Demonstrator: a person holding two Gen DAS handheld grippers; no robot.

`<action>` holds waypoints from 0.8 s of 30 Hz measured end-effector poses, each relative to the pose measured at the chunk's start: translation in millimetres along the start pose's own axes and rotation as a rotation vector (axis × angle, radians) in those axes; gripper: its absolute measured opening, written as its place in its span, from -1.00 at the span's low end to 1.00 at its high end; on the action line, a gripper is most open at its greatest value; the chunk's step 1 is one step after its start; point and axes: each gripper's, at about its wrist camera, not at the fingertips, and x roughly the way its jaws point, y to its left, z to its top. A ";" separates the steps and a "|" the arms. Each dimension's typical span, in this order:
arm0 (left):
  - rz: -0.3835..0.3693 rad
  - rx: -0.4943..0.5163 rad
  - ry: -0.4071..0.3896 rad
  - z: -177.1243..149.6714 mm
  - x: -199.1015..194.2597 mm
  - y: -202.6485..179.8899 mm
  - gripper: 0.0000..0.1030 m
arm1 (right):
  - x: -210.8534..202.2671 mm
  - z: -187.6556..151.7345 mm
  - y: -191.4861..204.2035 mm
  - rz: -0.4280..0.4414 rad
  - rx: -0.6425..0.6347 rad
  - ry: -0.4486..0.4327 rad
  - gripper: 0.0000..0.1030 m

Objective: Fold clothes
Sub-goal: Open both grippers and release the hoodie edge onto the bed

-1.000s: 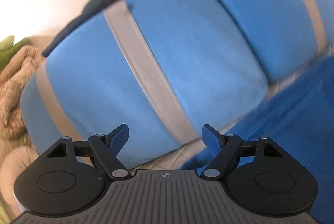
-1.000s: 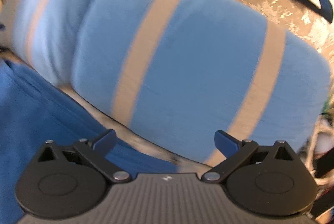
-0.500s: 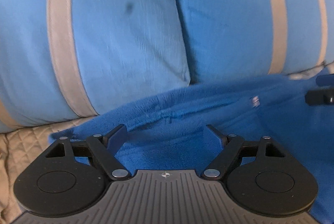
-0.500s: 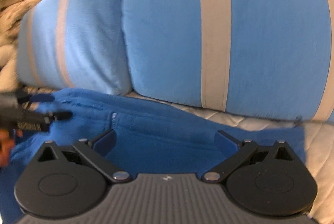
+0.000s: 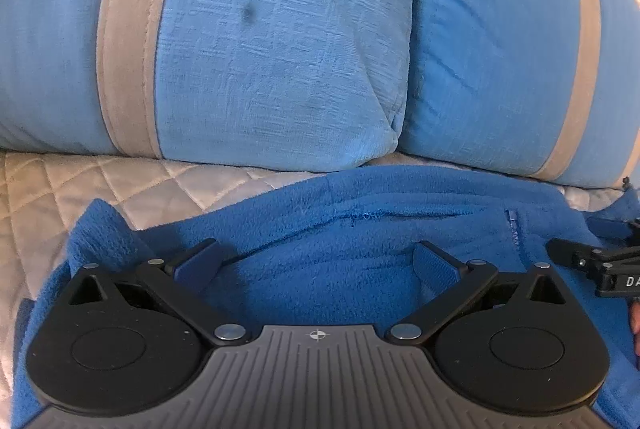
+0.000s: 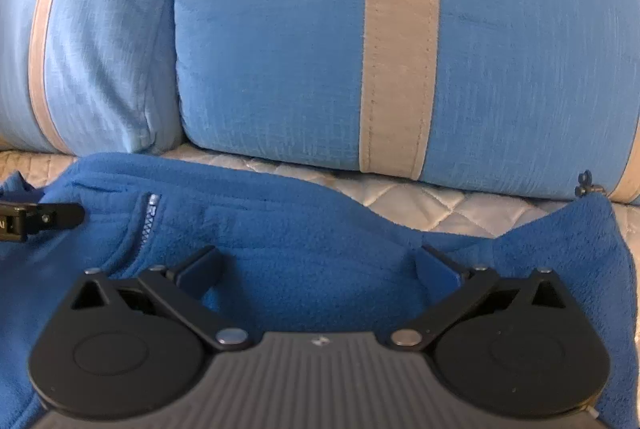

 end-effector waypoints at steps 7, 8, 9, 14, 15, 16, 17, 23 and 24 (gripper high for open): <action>0.079 0.008 0.055 13.8 -31.9 -19.0 1.00 | -2.5 2.6 3.3 -0.006 -0.011 -0.002 0.97; 0.085 0.016 0.065 12.5 -39.3 -21.2 1.00 | -5.7 4.7 2.7 -0.003 -0.011 0.004 0.98; 0.089 0.024 0.075 11.4 -46.6 -23.5 1.00 | -10.0 7.8 1.7 0.003 -0.011 0.017 0.98; 0.011 0.070 0.055 0.4 -103.2 -22.6 1.00 | -56.3 14.5 4.9 0.053 -0.064 0.044 0.99; 0.010 0.078 0.051 -1.0 -112.9 -20.9 1.00 | -68.9 13.1 7.4 0.065 -0.086 0.044 0.99; 0.013 0.083 0.048 -3.6 -119.6 -20.0 1.00 | -80.0 9.1 9.4 0.076 -0.108 0.048 0.99; 0.019 0.085 0.047 -7.2 -125.9 -16.9 1.00 | -89.8 3.9 10.5 0.087 -0.126 0.053 0.99; 0.103 0.078 0.154 -39.4 -105.8 7.2 1.00 | -97.6 -32.9 5.0 0.094 -0.141 0.093 0.99; 0.094 0.075 0.125 -47.0 -102.4 10.2 1.00 | -92.4 -38.8 2.1 0.096 -0.119 0.093 0.99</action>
